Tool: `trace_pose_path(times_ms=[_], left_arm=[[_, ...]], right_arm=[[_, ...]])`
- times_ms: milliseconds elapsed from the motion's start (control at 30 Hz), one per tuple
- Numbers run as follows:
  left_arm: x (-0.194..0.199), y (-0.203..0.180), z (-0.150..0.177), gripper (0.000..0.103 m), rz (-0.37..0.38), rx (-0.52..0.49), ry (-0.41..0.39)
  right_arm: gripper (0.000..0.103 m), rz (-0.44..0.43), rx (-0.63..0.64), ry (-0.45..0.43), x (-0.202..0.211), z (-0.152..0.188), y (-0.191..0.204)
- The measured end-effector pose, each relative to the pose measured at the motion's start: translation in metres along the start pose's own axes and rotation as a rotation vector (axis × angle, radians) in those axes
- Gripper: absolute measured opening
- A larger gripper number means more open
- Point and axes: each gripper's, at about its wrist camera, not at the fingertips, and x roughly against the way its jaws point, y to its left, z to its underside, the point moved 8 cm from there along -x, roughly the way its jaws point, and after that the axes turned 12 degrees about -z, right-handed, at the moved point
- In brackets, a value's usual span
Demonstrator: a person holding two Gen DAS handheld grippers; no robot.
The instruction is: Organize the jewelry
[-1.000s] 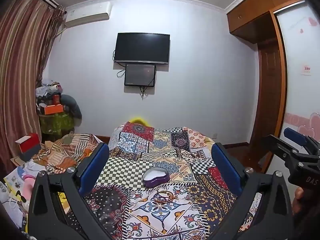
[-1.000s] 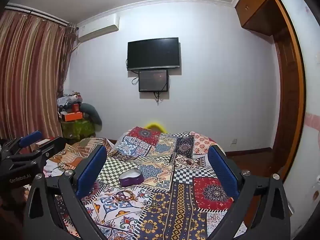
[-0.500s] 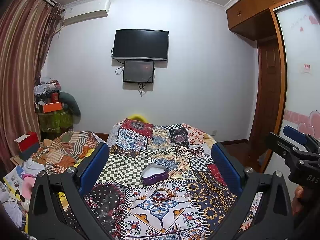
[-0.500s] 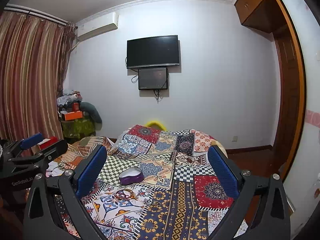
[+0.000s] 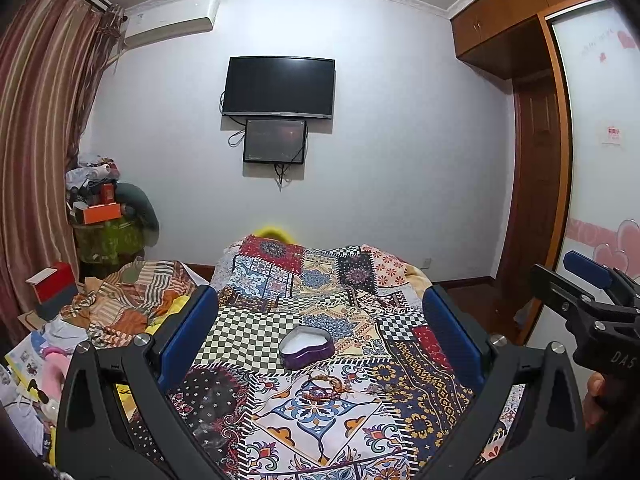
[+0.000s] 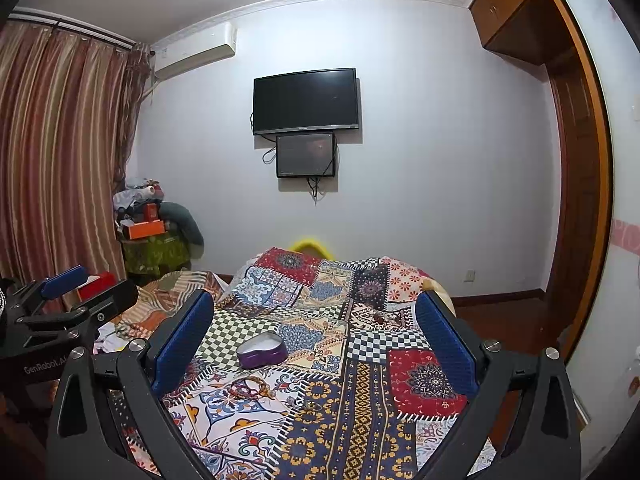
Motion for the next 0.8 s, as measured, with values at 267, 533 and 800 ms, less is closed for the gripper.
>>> trace_pose_path(times_ms=[267, 533, 800], left_arm=[[-0.001, -0.002, 0.002, 0.102, 0.002, -0.001, 0.001], [-0.006, -0.004, 0.007, 0.102, 0.008, 0.0, 0.01], [-0.012, -0.003, 0.01, 0.102, 0.012, -0.001, 0.024]], right_arm=[[0.1, 0.001, 0.0, 0.007, -0.002, 0.002, -0.001], [0.1, 0.002, -0.003, 0.018, -0.005, 0.001, -0.002], [0.1, 0.003, -0.011, 0.034, -0.01, 0.003, -0.004]])
